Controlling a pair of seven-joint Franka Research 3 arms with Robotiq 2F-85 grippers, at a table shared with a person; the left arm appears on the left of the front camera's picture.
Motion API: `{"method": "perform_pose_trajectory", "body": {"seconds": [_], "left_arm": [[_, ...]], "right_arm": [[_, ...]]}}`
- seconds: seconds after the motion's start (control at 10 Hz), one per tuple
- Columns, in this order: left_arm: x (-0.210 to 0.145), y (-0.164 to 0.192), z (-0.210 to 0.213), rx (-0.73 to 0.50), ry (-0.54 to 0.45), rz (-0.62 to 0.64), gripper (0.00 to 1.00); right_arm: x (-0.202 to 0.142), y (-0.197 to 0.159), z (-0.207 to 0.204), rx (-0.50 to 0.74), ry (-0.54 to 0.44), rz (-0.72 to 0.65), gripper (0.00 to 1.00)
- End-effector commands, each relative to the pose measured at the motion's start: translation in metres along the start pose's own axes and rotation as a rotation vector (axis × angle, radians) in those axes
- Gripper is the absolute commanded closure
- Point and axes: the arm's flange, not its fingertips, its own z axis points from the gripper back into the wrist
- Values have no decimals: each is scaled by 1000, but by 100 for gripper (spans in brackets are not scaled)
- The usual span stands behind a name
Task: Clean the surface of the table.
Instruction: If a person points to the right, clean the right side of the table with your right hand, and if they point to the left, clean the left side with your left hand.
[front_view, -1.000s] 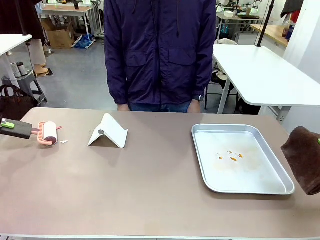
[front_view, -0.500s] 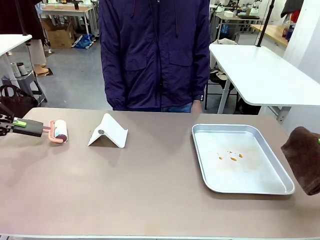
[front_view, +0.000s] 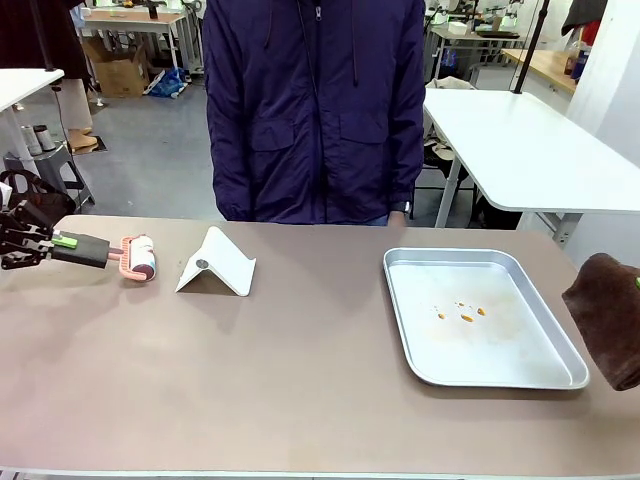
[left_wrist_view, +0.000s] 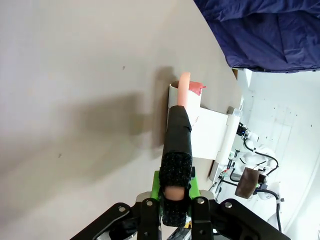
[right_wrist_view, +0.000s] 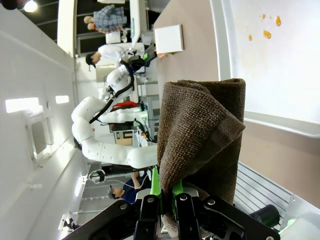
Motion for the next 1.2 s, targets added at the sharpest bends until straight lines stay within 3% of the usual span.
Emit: {"method": "perform_pose_trajectory", "body": {"seconds": [0.0, 0.3, 0.6, 0.9, 1.1], "left_arm": [[7, -6, -2, -38, -9, 18, 78], [-13, -42, 25, -197, -30, -67, 78], [-70, -63, 84, -267, 8, -172, 78], [-111, -28, 154, -281, 139, -142, 78], [-143, 9, 190, -275, 139, -165, 78]], "right_arm": [[0, 1, 0, -2, 1, 3, 100], [0, 1, 0, -2, 1, 3, 100], [0, 1, 0, -2, 1, 3, 100], [0, 1, 0, -2, 1, 3, 100], [0, 1, 0, -2, 1, 3, 100]]}}
